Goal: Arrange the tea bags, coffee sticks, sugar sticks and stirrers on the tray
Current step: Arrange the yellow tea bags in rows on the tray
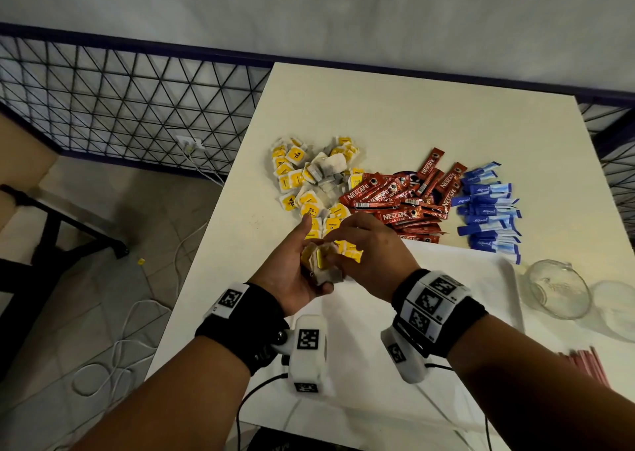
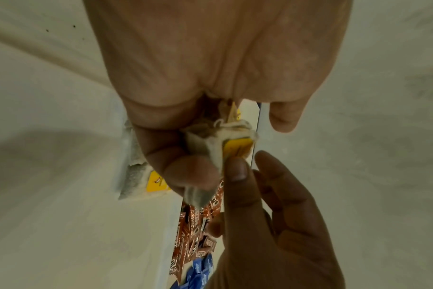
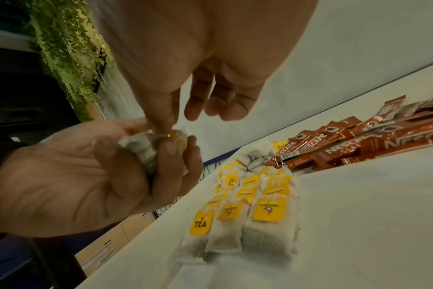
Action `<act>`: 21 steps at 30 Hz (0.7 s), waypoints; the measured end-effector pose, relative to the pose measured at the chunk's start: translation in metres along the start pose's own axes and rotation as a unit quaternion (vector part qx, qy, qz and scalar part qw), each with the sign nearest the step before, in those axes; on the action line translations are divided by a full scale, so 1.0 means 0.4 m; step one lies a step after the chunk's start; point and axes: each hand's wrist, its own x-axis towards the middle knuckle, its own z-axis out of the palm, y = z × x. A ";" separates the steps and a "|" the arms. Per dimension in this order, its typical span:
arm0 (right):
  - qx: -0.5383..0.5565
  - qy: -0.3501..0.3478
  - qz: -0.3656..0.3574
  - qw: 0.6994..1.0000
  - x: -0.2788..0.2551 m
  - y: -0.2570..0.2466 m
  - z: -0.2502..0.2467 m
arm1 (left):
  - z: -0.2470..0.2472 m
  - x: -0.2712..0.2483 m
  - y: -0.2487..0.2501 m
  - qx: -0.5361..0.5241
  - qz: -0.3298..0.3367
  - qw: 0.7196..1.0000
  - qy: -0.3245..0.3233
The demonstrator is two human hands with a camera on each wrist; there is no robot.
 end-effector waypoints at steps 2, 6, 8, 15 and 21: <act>0.007 -0.002 0.006 1.000 -0.002 0.007 -0.004 | 0.006 0.002 -0.003 -0.002 -0.004 1.000 -0.002; 0.003 -0.001 -0.001 1.000 -0.008 0.011 -0.008 | 0.011 0.008 -0.007 -0.015 -0.004 1.000 0.002; 0.012 0.000 -0.001 1.000 -0.009 0.009 -0.010 | 0.009 0.012 -0.011 -0.020 -0.007 1.000 -0.002; 0.075 -0.106 0.078 0.988 -0.005 -0.007 -0.042 | -0.001 0.025 -0.033 0.000 0.020 0.999 0.050; 0.097 -0.137 0.188 0.968 0.004 0.023 -0.061 | -0.055 0.031 -0.023 0.034 0.073 0.989 0.121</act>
